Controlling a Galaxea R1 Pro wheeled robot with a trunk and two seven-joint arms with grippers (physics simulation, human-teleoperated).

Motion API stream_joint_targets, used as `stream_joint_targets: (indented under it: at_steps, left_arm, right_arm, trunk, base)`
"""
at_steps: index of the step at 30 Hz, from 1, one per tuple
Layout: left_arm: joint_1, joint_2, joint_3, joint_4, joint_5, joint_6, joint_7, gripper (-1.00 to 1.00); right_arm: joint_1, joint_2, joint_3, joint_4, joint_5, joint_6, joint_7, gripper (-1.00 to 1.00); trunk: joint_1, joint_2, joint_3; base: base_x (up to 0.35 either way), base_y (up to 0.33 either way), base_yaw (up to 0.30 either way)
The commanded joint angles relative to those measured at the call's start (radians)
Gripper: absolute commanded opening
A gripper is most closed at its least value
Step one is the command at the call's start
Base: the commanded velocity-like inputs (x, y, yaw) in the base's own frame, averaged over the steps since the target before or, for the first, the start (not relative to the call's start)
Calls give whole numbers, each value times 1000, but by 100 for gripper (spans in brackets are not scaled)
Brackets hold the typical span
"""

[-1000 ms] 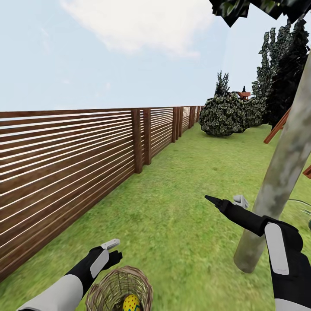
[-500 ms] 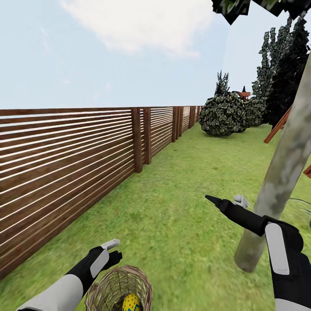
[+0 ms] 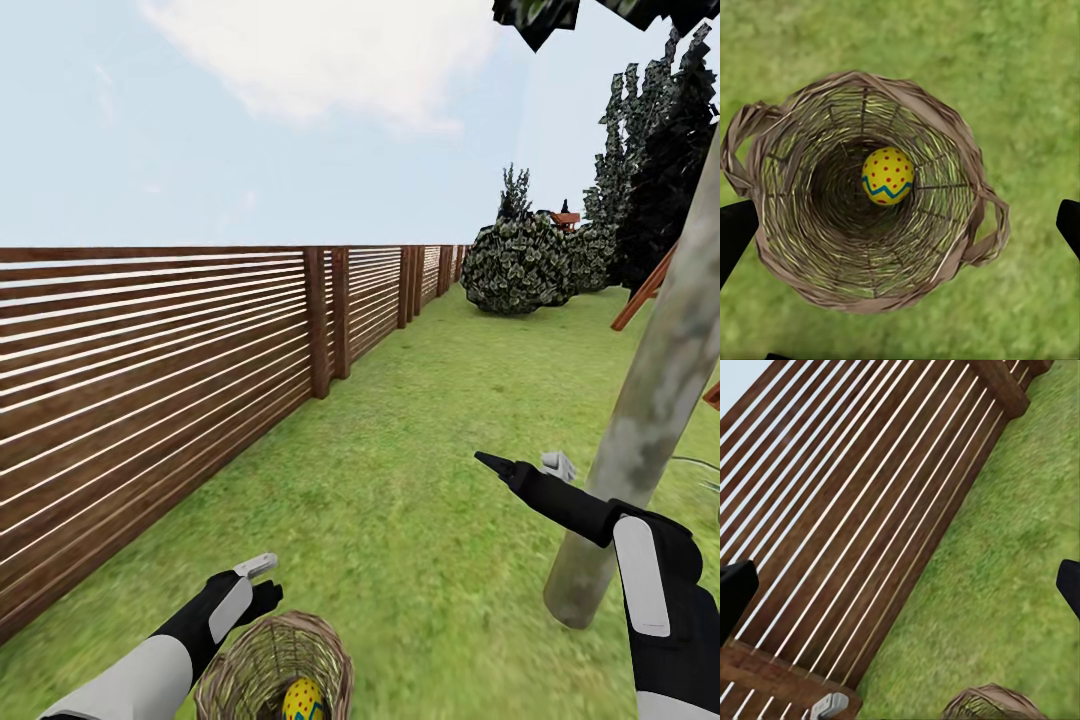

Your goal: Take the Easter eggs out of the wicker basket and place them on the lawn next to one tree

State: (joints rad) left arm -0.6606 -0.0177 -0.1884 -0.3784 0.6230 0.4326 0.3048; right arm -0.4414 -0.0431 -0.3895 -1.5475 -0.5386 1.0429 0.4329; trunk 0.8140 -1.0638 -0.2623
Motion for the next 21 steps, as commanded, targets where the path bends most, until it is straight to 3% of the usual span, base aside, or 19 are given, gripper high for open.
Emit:
stream_joint_targets:
  at_steps: [1,21]
  left_arm:
    - [-1,1,-8,-2,10,3,9,100]
    - [-2,0,-8,25,10,4,8,100]
  right_arm:
    - [-1,0,-2,0,9,4,10,100]
    - [-2,0,-2,4,12,4,10,100]
  trunk:
    - [4,-8,-5]
    - [81,-148,-67]
  base:
    - [0,0,0]
    - [0,0,0]
